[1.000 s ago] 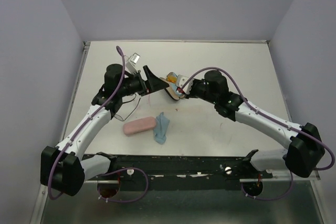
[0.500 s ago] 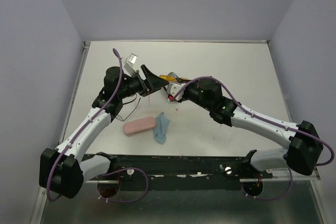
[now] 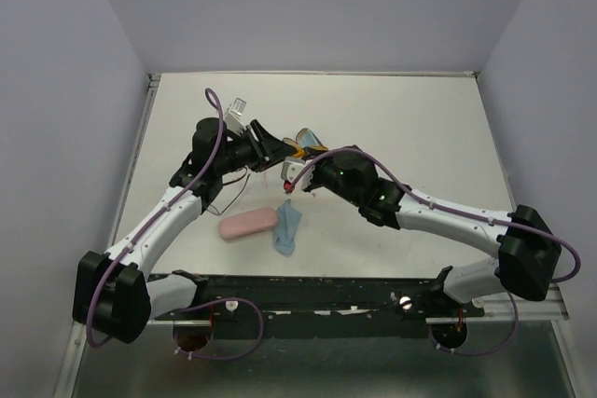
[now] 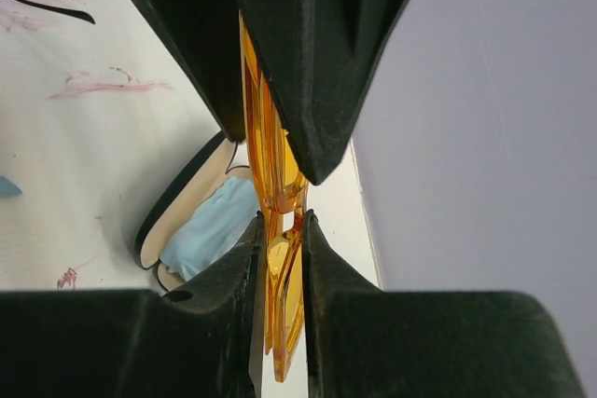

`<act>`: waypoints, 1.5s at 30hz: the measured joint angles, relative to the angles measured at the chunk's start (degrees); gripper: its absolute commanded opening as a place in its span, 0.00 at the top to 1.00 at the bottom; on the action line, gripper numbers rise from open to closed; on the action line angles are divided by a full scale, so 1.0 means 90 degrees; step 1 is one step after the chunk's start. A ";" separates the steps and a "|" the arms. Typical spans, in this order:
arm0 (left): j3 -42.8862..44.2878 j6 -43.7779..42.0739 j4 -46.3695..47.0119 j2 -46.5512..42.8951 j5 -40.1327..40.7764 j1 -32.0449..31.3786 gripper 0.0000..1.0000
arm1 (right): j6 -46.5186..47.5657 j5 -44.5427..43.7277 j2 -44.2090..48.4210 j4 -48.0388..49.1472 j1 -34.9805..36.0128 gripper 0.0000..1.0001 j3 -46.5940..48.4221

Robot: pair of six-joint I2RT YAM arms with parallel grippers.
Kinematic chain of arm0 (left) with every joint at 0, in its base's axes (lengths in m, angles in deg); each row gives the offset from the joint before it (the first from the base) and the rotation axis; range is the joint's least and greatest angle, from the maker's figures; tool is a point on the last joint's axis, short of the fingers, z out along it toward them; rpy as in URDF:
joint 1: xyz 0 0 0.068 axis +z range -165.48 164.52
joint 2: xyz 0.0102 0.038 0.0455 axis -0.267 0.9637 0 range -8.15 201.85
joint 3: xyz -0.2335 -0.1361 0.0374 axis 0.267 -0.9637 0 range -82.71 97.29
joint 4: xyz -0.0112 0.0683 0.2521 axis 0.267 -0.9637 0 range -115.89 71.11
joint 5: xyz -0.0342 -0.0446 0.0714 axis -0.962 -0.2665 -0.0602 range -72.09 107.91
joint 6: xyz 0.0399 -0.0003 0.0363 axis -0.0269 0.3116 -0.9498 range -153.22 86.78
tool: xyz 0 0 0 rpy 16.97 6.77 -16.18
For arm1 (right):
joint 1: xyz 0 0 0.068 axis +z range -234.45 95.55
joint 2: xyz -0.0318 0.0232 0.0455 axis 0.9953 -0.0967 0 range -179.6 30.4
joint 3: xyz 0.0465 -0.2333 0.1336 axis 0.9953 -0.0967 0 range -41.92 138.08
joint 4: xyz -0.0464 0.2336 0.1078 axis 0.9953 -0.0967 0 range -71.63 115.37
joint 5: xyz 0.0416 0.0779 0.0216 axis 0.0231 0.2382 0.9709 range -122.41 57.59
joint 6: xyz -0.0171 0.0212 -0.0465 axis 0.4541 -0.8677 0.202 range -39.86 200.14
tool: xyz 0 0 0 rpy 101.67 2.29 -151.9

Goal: Organize the sunglasses
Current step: Pass from the right arm to the left, then pass from the left arm to the right

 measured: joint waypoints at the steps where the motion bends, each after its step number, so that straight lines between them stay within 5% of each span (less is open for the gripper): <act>1: 0.0000 0.0002 0.0017 0.0046 -0.0002 0.0000 0.64 | 0.0010 -0.0012 -0.0015 -0.0002 0.0022 0.85 0.0000; 7: 0.0002 0.0126 0.0075 0.0211 0.0002 0.0007 0.80 | 0.0046 -0.0051 -0.0019 -0.0015 0.0061 0.71 0.0000; 13: 0.0032 -0.0313 0.0053 0.0209 -0.0090 0.0002 0.81 | -0.0163 -0.0012 0.0015 -0.0148 0.0063 0.43 0.0007; 16: 0.0255 -0.1124 -0.0151 0.0238 -0.0435 0.0000 0.81 | -0.0444 0.0102 0.0143 -0.0544 0.0063 0.39 0.0097; 29: 0.0760 -0.5051 -0.1506 0.0243 -0.1571 -0.0015 0.83 | -0.2035 0.1829 0.0867 -0.3179 -0.0435 0.36 0.1418; 45: 0.0461 -0.6263 -0.1450 0.0177 -0.2215 -0.0192 0.83 | -0.2837 0.3383 -0.0304 -0.4449 -0.0772 0.44 0.2295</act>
